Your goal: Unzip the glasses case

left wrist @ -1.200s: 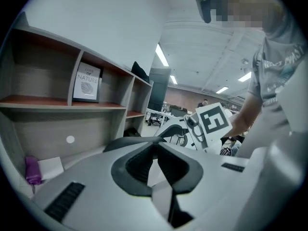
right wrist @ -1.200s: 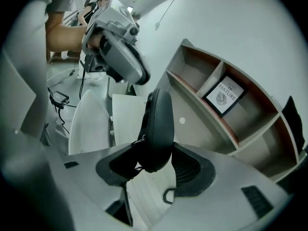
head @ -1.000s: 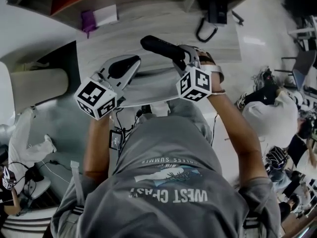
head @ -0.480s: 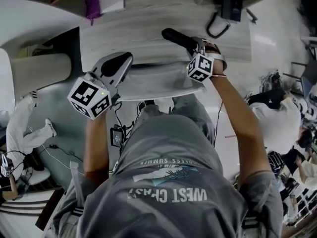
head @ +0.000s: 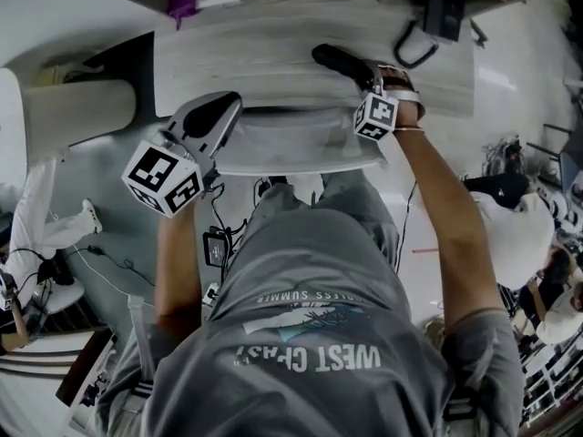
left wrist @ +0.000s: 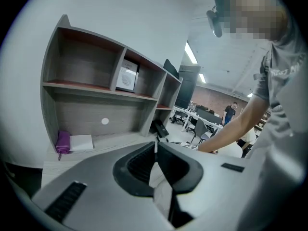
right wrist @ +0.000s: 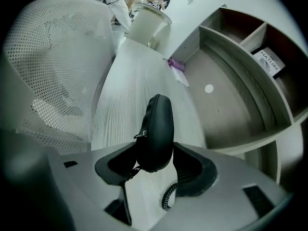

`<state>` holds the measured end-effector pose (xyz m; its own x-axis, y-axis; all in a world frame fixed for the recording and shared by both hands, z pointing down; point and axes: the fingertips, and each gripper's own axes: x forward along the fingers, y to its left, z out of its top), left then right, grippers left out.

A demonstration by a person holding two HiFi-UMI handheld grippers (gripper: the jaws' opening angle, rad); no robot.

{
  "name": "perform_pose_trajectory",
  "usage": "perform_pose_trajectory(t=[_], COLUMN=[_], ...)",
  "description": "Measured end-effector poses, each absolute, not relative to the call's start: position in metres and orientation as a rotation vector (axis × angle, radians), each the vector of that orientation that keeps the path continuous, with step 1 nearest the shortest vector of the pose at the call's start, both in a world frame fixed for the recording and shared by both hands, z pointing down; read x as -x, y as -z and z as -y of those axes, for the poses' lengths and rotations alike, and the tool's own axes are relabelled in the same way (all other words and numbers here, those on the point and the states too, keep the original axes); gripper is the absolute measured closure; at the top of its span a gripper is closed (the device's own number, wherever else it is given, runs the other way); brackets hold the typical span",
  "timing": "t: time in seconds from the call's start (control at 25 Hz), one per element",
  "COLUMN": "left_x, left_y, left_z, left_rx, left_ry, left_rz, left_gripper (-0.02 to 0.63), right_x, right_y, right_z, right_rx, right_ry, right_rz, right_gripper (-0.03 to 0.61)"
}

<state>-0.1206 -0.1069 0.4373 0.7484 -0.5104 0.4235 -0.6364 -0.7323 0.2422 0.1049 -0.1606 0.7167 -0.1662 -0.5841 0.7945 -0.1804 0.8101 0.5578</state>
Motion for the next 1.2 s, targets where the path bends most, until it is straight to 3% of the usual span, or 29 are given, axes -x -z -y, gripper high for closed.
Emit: perform_pose_trajectory(t=[0.72,1.2], left_x=[0.141,0.16], left_y=[-0.422,-0.404], left_z=[0.1,0.099], left_rx=[-2.603,-2.664], left_ry=[-0.433,-0.378], left_rz=[0.884,0.899], left_gripper=[0.601,0.601], right_x=[-0.093,-0.062], right_y=[-0.713,-0.599], right_z=[0.124,0.132], right_rx=[-0.395,-0.745], right_ry=[0.23,0.139], right_rz=[1.794,2.02], right_gripper=[0.308,0.372])
